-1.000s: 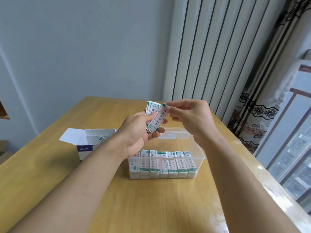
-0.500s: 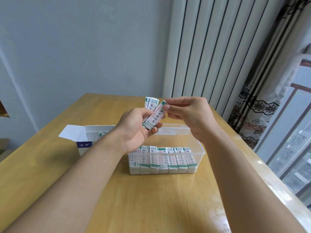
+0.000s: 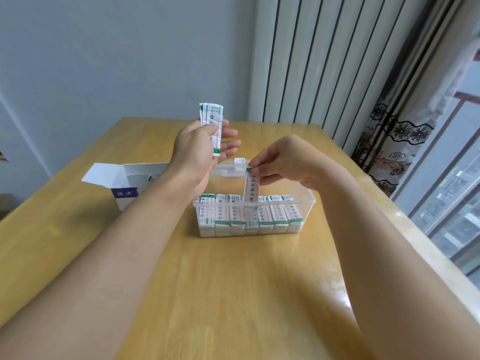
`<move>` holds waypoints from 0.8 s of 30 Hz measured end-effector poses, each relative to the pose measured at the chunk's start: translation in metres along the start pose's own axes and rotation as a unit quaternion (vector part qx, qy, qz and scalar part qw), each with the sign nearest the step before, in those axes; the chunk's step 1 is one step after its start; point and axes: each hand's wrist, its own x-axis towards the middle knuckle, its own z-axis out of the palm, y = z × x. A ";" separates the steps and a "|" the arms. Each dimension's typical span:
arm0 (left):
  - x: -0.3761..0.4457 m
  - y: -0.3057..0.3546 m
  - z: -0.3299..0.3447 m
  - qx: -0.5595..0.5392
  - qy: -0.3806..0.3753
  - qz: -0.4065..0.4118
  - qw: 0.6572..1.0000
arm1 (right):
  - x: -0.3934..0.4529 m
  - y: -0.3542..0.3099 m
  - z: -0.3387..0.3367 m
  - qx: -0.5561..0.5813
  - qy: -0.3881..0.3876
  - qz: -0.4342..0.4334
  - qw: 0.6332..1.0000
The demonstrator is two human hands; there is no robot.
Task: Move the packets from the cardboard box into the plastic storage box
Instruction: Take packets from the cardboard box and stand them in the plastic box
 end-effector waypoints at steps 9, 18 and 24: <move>0.000 0.001 -0.001 -0.008 -0.003 -0.004 1.000 | 0.000 0.003 0.011 -0.074 -0.040 0.044 0.996; -0.002 0.002 -0.001 -0.006 -0.009 -0.008 1.000 | 0.007 0.006 0.019 -0.214 -0.040 0.039 0.975; -0.001 0.003 -0.002 -0.008 -0.011 -0.008 1.000 | 0.013 0.008 0.024 -0.286 -0.015 0.046 0.957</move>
